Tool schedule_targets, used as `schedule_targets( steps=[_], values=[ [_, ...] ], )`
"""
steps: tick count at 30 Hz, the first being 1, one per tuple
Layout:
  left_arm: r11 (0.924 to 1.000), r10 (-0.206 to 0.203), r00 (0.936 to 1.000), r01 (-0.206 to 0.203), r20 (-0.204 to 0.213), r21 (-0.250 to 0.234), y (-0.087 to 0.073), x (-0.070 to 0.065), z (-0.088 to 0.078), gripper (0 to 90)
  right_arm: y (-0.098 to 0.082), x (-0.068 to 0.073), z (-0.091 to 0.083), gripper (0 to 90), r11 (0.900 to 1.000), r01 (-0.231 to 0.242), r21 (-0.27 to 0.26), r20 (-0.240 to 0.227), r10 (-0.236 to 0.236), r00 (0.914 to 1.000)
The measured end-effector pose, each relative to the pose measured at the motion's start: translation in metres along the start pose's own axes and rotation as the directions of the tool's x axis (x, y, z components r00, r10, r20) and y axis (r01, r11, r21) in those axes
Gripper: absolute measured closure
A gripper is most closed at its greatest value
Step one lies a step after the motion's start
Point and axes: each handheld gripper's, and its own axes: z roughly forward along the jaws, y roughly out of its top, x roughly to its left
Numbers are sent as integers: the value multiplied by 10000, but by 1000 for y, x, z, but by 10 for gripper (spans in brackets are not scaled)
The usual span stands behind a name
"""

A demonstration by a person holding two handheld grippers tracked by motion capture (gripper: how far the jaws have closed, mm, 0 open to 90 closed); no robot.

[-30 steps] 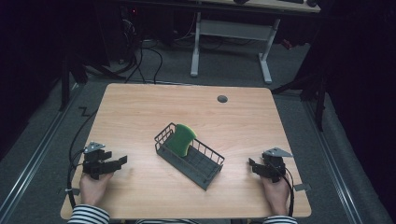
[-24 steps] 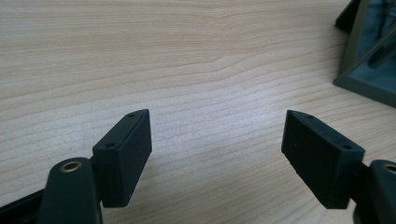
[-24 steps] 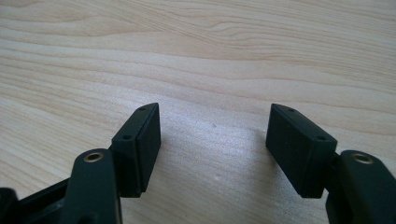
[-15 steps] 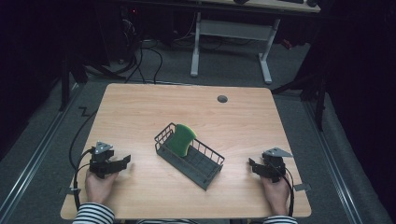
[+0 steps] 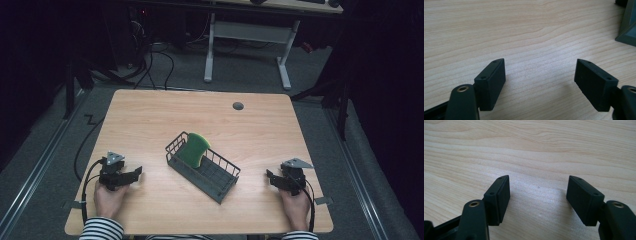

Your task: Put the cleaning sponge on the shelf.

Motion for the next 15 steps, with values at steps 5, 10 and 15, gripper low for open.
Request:
schedule_targets(
  steps=[5, 10, 15],
  values=[
    [9998, 176, 9996, -178, -221, -97, -1, -3, 2, 257, 0, 0, 0, 358, 10000, 8, -3, -1, -8, 10000],
    [9989, 409, 9982, -419, -445, -213, -4, -8, 2, 256, 0, 0, 0, 358, 10000, -2, -1, -2, 2, 10000],
    [9990, 394, 9982, -403, -459, -202, -5, -8, 2, 256, 0, 0, 0, 357, 10000, 0, -1, 0, 0, 10000]
  ],
)
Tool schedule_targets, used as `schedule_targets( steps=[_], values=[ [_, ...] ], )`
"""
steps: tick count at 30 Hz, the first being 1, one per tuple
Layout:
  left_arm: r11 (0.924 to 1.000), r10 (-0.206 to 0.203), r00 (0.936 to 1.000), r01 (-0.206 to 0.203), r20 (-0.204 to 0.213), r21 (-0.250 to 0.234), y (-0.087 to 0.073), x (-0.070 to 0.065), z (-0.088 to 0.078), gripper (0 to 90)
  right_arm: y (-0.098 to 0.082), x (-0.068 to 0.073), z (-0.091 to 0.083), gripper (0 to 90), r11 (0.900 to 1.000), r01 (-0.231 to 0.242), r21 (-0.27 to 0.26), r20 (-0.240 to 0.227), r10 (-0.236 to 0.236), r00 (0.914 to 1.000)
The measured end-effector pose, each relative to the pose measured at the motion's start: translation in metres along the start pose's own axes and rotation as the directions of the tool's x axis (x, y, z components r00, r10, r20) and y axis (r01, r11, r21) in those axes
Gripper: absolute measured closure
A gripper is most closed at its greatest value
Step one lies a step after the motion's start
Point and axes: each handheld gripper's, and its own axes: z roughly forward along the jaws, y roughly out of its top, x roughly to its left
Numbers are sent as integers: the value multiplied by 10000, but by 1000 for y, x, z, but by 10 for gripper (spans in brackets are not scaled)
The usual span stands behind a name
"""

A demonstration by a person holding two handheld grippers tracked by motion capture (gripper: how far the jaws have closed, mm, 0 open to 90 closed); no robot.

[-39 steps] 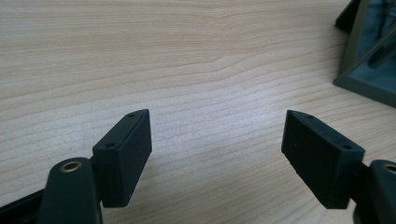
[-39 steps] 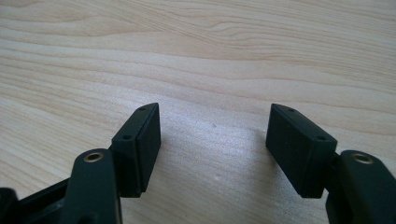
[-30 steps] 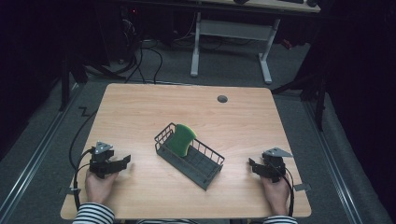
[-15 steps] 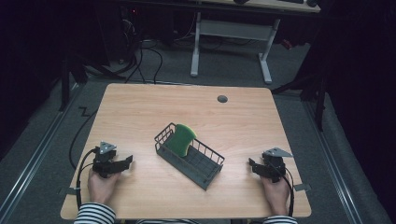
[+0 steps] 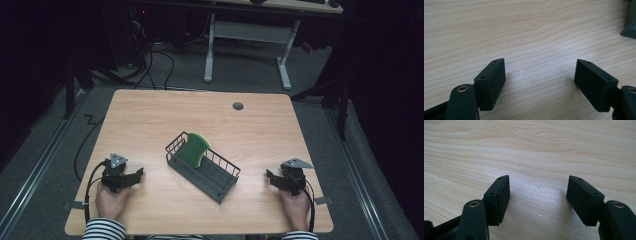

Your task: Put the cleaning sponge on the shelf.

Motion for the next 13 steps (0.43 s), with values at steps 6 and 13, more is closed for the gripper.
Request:
schedule_targets(
  steps=[6, 13],
  values=[
    [10000, 11, 10000, -11, 15, 18, 0, 0, 0, 247, 0, 0, 0, 358, 10000, 7, -3, -3, -7, 10000],
    [10000, 13, 10000, -13, 24, 6, 0, 0, 0, 247, 0, 0, 0, 357, 10000, -2, -2, -1, 2, 10000]
  ],
)
